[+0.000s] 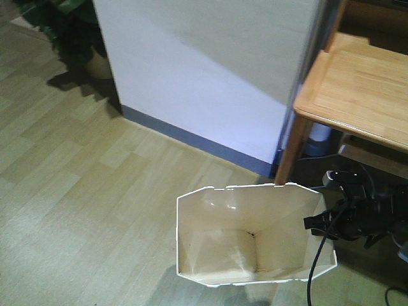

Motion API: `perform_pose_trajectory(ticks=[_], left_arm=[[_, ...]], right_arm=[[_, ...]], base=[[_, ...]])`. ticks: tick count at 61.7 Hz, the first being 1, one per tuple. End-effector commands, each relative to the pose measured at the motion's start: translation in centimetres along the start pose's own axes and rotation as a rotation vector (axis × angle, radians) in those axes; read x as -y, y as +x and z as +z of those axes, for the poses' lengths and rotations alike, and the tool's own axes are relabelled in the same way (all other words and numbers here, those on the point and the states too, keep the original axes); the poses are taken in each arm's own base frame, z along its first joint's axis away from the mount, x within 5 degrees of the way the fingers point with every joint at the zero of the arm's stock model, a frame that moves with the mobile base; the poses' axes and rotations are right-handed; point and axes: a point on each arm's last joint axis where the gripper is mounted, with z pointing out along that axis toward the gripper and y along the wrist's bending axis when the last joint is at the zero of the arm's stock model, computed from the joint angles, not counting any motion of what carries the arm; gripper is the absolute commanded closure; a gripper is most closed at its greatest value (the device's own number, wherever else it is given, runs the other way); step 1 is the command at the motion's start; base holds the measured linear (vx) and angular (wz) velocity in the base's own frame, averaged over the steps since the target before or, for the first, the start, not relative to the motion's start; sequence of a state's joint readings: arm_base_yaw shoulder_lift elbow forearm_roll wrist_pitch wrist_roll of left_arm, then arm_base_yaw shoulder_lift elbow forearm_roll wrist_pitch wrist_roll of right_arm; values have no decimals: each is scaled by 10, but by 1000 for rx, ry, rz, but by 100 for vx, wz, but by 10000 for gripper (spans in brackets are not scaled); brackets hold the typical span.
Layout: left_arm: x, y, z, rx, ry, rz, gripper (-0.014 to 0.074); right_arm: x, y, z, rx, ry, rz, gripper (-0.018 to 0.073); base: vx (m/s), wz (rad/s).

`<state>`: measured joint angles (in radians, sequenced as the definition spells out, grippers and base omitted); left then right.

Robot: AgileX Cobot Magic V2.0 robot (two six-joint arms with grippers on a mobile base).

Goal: Move trash bin to bedside with robot
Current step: 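Drive the base away from the desk, holding the bin with the right gripper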

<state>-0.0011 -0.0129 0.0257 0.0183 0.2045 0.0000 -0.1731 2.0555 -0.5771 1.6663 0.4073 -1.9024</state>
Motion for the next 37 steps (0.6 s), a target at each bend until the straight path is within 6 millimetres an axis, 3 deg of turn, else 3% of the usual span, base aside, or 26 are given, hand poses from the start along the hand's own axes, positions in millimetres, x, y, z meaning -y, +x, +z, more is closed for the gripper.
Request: perform_pose_trajectory(ticks=[1, 37], left_arm=[[0, -1, 0, 62, 3, -4, 603], [0, -1, 0, 62, 3, -4, 603]], right_arm=[[-18, -21, -14, 142, -166, 6, 564], [-17, -21, -14, 142, -165, 7, 564]], base=[[-6, 41], [2, 36]])
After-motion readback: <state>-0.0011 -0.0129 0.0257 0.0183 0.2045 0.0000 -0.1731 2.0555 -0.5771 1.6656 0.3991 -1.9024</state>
